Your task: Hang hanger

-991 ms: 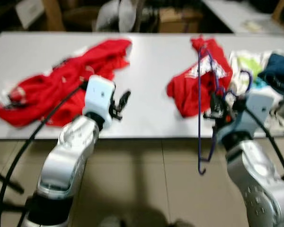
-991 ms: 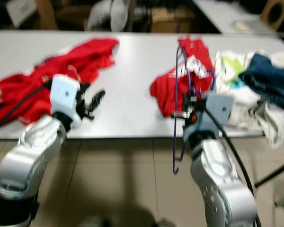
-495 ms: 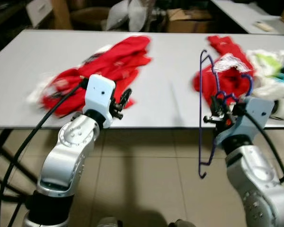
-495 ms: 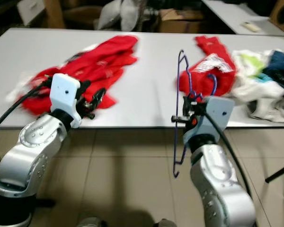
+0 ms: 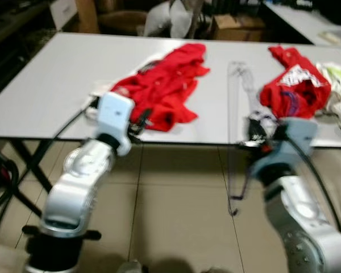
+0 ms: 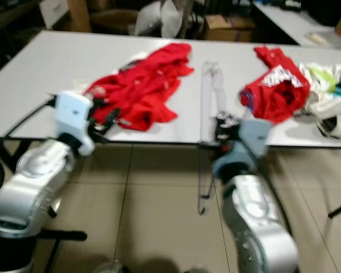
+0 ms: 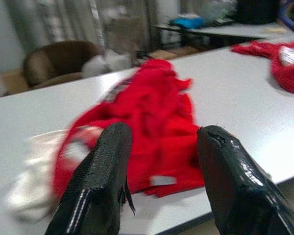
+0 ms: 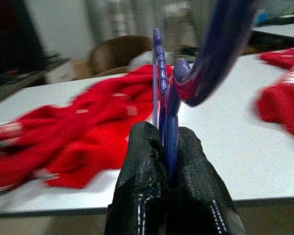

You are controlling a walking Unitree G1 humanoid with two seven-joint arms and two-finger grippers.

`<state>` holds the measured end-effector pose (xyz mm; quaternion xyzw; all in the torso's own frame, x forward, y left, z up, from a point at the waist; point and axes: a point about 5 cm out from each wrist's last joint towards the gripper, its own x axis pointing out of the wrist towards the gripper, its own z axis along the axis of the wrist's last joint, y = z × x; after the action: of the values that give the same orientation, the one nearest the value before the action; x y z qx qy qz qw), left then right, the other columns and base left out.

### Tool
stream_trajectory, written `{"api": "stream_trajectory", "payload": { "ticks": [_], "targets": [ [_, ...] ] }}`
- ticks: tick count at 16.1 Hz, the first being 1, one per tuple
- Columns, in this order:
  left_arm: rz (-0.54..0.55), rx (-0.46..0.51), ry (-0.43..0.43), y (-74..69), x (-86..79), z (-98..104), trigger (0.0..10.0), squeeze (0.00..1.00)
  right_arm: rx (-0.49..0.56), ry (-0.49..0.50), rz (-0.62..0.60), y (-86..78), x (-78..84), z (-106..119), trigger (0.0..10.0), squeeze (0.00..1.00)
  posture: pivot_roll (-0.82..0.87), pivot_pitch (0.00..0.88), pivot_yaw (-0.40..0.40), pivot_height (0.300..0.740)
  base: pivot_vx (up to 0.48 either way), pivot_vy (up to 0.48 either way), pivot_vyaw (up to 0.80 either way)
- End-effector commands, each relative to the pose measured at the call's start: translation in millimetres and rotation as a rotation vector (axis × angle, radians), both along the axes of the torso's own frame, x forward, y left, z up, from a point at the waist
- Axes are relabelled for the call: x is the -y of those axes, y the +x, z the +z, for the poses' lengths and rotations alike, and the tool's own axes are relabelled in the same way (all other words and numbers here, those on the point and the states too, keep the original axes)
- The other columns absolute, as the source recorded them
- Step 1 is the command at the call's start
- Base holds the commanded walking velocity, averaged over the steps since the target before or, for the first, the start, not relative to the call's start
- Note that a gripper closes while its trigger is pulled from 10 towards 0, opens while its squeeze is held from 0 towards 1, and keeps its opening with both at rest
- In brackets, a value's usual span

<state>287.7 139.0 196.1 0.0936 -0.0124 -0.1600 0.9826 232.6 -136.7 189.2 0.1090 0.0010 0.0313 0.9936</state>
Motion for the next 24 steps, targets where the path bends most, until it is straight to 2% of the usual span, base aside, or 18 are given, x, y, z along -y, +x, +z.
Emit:
{"api": "stream_trajectory", "payload": {
  "ticks": [1, 9, 12, 16, 19, 22, 24],
  "targets": [
    [-0.016, -0.004, -0.008, -1.5, 3.7, -2, 10.0, 0.0, -0.005, -0.008, -0.025, 0.8, 5.8, -1, 10.0, 0.0, 0.03, 0.037, -0.009, 0.74, 0.0, 0.0, 0.0],
    [-0.015, 0.002, 0.019, -4.6, 3.8, -3, 10.0, 0.0, 0.001, -0.046, -0.024, 1.2, 5.6, -4, 10.0, 0.0, 0.03, 0.06, -0.014, 0.74, 0.0, 0.0, 0.0],
    [-0.012, -0.008, -0.015, -4.7, 4.7, -3, 10.0, 0.0, -0.009, -0.075, -0.042, 0.5, 10.2, -7, 10.0, 0.0, 0.03, 0.058, -0.015, 0.74, 0.0, 0.0, 0.0],
    [-0.001, -0.005, -0.01, -4.8, 3.3, -4, 10.0, 0.0, -0.032, 0.003, -0.063, 0.8, 12.6, -9, 10.0, 0.0, 0.03, 0.063, -0.018, 0.74, 0.0, 0.0, 0.0],
    [0.004, 0.001, -0.039, -7.9, 3.5, -5, 10.0, 0.0, -0.049, -0.01, -0.069, 1.7, 14.6, -10, 10.0, 0.0, 0.02, 0.068, -0.02, 0.74, 0.0, 0.0, 0.0],
    [0.029, 0.027, -0.086, -4.6, -0.4, -1, 10.0, 0.0, -0.005, -0.02, -0.04, 4.1, 9.5, -6, 10.0, 0.0, 0.02, 0.061, -0.014, 0.74, 0.0, 0.0, 0.0],
    [0.063, 0.024, -0.088, -1.4, -6.1, -3, 10.0, 0.0, 0.019, -0.041, -0.017, 5.1, 6.7, -3, 10.0, 0.0, 0.02, 0.059, -0.018, 0.74, 0.0, 0.0, 0.0]
  ]
}}
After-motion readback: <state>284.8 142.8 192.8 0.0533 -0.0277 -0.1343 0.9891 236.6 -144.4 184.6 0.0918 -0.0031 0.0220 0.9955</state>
